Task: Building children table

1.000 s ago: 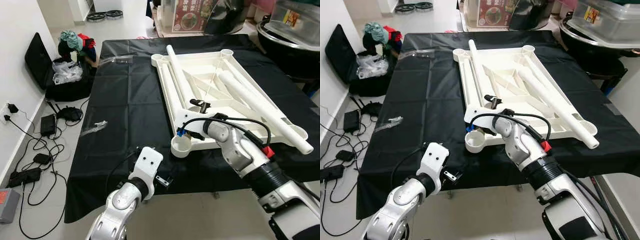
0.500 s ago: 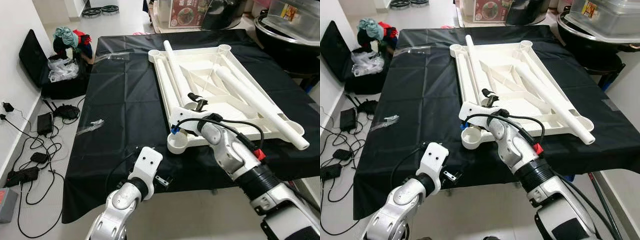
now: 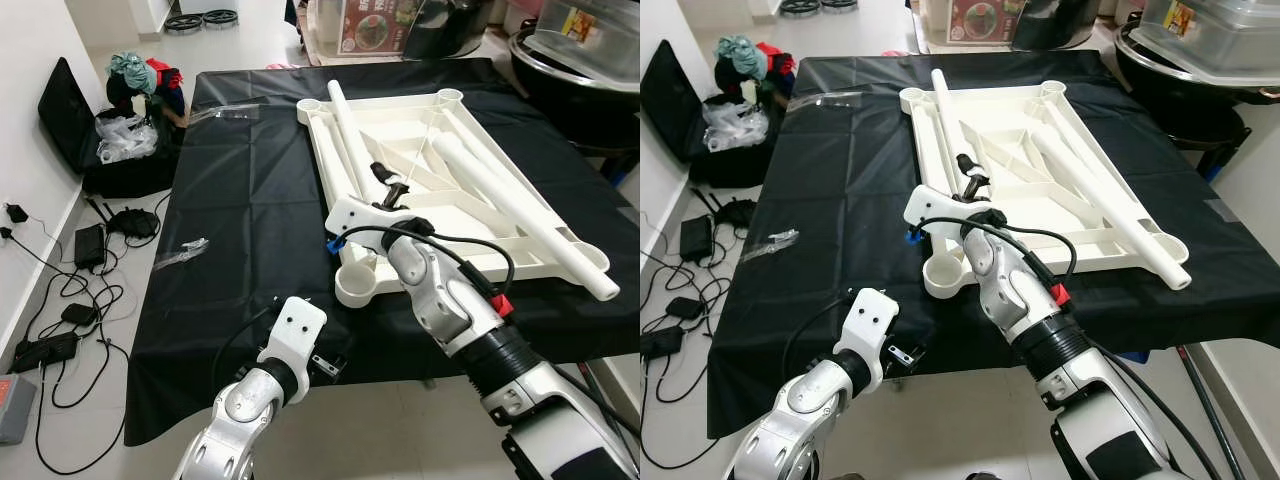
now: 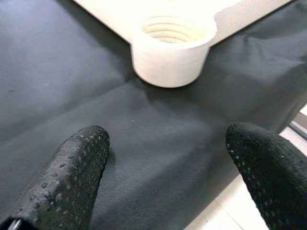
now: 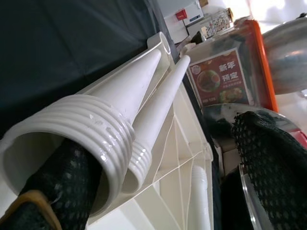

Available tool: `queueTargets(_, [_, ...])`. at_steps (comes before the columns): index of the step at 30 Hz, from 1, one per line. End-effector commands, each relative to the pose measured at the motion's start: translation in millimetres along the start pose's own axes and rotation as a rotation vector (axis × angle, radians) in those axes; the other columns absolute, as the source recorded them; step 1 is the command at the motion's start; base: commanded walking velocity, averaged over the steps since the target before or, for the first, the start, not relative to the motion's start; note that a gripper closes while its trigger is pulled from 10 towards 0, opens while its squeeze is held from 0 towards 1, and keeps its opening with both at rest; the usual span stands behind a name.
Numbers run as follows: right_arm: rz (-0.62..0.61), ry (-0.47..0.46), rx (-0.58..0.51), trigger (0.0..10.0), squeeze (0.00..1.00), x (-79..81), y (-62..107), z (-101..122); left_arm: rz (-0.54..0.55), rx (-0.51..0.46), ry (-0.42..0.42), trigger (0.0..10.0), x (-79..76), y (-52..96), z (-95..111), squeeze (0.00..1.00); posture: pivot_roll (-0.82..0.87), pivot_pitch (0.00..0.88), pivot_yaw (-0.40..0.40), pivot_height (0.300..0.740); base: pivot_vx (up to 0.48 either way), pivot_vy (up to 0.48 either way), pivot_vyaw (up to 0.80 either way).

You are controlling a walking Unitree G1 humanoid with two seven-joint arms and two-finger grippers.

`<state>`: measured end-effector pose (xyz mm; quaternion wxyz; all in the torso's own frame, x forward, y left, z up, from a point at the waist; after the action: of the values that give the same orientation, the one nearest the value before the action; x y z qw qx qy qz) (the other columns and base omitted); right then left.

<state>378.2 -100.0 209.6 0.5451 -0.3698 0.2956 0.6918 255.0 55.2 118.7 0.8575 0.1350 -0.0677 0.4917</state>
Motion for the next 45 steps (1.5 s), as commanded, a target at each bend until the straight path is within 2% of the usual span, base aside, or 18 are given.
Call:
queueTargets(1, [0.002, -0.008, -0.004, 10.0, 0.0, 2.1, -1.3, 0.4, -0.002, 0.008, 0.013, 10.0, -2.1, 1.5, -0.7, 0.0, 0.1, 0.126, -0.042, 0.74, 0.0, 0.0, 0.0])
queueTargets(2, [0.002, -0.008, -0.004, 10.0, 0.0, 2.1, -1.3, 0.4, -0.002, 0.008, 0.013, 10.0, -2.1, 1.5, -0.7, 0.0, 0.1, 0.126, -0.042, 0.74, 0.0, 0.0, 0.0])
queueTargets(3, [0.02, 0.003, -0.001, 1.5, 0.0, 5.6, -1.8, -0.3, -0.002, 0.007, 0.014, 10.0, -2.3, 1.4, -0.4, 0.0, 0.1, 0.127, -0.041, 0.74, 0.0, 0.0, 0.0])
queueTargets(7, [0.035, 0.014, -0.004, 1.5, 0.0, 8.2, -2.1, -0.4, -0.002, 0.007, 0.015, 10.0, -2.6, 1.3, -0.4, 0.0, 0.1, 0.126, -0.045, 0.74, 0.0, 0.0, 0.0])
queueTargets(8, [0.051, 0.02, -0.011, 0.0, 0.0, 10.5, -2.3, -0.5, 0.001, 0.007, 0.017, 10.0, -2.6, 1.3, -0.5, 0.0, 0.1, 0.128, -0.046, 0.74, 0.0, 0.0, 0.0])
queueTargets(10, [0.061, 0.021, -0.016, 0.0, 0.0, 12.1, -2.3, -0.5, 0.002, 0.007, 0.018, 10.0, -2.7, 1.4, -0.6, 0.0, 0.1, 0.127, -0.047, 0.74, 0.0, 0.0, 0.0])
queueTargets(29, [-0.046, -0.008, -0.027, 0.0, 0.0, -8.6, -7.6, -5.2, 0.015, 0.013, 0.026, 10.0, -0.3, 1.0, -1.6, 0.0, 0.1, 0.124, -0.046, 0.74, 0.0, 0.0, 0.0])
queueTargets(31, [-0.105, -0.043, -0.056, 0.0, 0.0, -24.8, -7.0, -2.0, 0.033, 0.019, 0.041, 10.0, 3.0, 1.0, -2.0, 0.0, 0.1, 0.125, -0.044, 0.74, 0.0, 0.0, 0.0])
queueTargets(32, [-0.105, -0.043, -0.056, 0.0, 0.0, -24.8, -7.0, -2.0, 0.033, 0.019, 0.041, 10.0, 3.0, 1.0, -2.0, 0.0, 0.1, 0.125, -0.044, 0.74, 0.0, 0.0, 0.0])
queueTargets(33, [-0.129, -0.101, -0.067, 0.0, 0.0, -33.0, -6.8, -0.5, 0.046, 0.022, 0.051, 10.0, 5.0, 1.1, -2.4, 0.0, 0.1, 0.122, -0.044, 0.74, 0.0, 0.0, 0.0])
queueTargets(35, [-0.142, -0.157, -0.083, 0.0, 0.0, -39.6, -6.3, 1.1, 0.064, 0.025, 0.054, 10.0, 7.5, 1.2, -2.6, 0.0, 0.1, 0.122, -0.044, 0.74, 0.0, 0.0, 0.0])
queueTargets(36, [-0.142, -0.157, -0.083, 0.0, 0.0, -39.6, -6.3, 1.1, 0.064, 0.025, 0.054, 10.0, 7.5, 1.2, -2.6, 0.0, 0.1, 0.122, -0.044, 0.74, 0.0, 0.0, 0.0])
queueTargets(37, [-0.173, -0.22, -0.087, 0.0, 0.0, -46.5, -5.2, -0.1, 0.081, 0.025, 0.06, 10.0, 9.8, 1.3, -2.6, 0.0, 0.1, 0.122, -0.044, 0.74, 0.0, 0.0, 0.0])
queueTargets(38, [-0.173, -0.22, -0.087, 0.0, 0.0, -46.5, -5.2, -0.1, 0.081, 0.025, 0.06, 10.0, 9.8, 1.3, -2.6, 0.0, 0.1, 0.122, -0.044, 0.74, 0.0, 0.0, 0.0])
queueTargets(40, [-0.239, -0.384, -0.104, 0.0, 0.0, -60.7, -0.6, -7.4, 0.102, 0.023, 0.065, 10.0, 14.1, -0.3, -2.2, 0.0, 0.1, 0.119, -0.037, 0.74, 0.0, 0.0, 0.0])
queueTargets(41, [-0.261, -0.427, -0.114, 0.0, 0.0, -65.1, 1.4, -9.5, 0.107, 0.022, 0.065, 10.0, 15.2, -0.9, -1.8, 0.0, 0.1, 0.119, -0.037, 0.74, 0.0, 0.0, 0.0])
queueTargets(43, [-0.261, -0.427, -0.114, 0.0, 0.0, -65.1, 1.4, -9.5, 0.107, 0.022, 0.065, 10.0, 15.2, -0.9, -1.8, 0.0, 0.1, 0.119, -0.037, 0.74, 0.0, 0.0, 0.0])
queueTargets(45, [-0.279, -0.461, -0.191, 0.0, 0.0, -77.6, 5.9, -3.1, 0.105, 0.011, 0.06, 10.0, 16.4, -2.1, 1.2, 0.0, 0.1, 0.12, -0.033, 0.74, 0.0, 0.0, 0.0])
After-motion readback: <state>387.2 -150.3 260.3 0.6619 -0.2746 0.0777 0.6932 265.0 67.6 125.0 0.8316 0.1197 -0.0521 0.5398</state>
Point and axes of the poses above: a point about 5 cm out from each wrist's last joint towards the gripper, its own y axis pointing back from the gripper into the wrist, its own z axis along the axis of the wrist's last joint, x = y × z, the point moved 1 cm from there along -y, pointing out of the wrist towards the gripper, and after that the axes turned 11 degrees about -y, right-handed, at the moved point
